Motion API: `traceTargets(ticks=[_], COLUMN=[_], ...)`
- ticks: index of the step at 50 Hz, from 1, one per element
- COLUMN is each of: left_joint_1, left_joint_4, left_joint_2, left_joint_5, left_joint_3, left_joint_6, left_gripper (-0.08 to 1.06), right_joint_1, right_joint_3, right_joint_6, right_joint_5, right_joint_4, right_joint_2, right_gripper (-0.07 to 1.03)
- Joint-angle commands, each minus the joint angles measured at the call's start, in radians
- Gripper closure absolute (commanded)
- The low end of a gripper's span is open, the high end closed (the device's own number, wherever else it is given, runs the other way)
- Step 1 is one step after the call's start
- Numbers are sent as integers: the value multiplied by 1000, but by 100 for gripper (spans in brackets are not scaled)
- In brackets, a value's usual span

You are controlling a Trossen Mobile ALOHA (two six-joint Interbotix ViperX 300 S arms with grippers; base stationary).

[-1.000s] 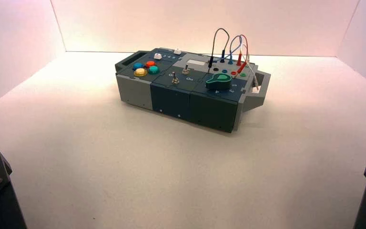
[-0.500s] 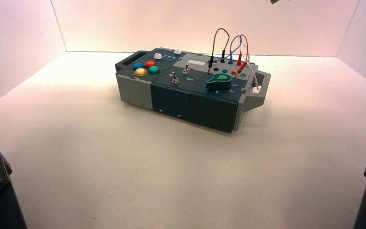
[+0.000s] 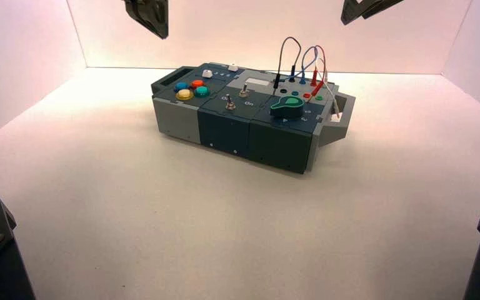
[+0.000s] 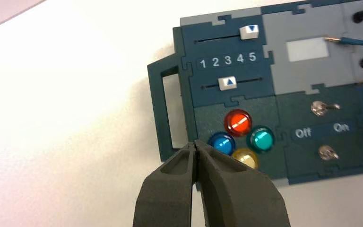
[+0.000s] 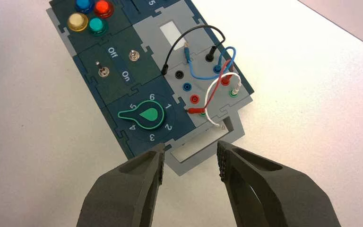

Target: Move the bottom slider to position 3.

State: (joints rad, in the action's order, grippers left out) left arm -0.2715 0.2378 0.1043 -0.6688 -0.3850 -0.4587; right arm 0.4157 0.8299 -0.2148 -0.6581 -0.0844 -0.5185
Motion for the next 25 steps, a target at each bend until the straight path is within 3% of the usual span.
traceTargets(ticks=[1,12,25], left_joint_1=[2,-6,-28], left_joint_4=[23,81,83], left_joint_2=[20,115,199], left_joint_5=[5,38,114], left_joint_3=[52,92,118], left_joint_6=[17,28,26], left_gripper=[101,101,101], right_joint_1=[6,6,6], right_joint_3=[-8,-8,-3], right_joint_6=[-6,-3,0], right_joint_5=[23,32,43], right_joint_4=[-3,-3,-3], right_joint_2=[5,25,21], right_gripper=[38,38,38])
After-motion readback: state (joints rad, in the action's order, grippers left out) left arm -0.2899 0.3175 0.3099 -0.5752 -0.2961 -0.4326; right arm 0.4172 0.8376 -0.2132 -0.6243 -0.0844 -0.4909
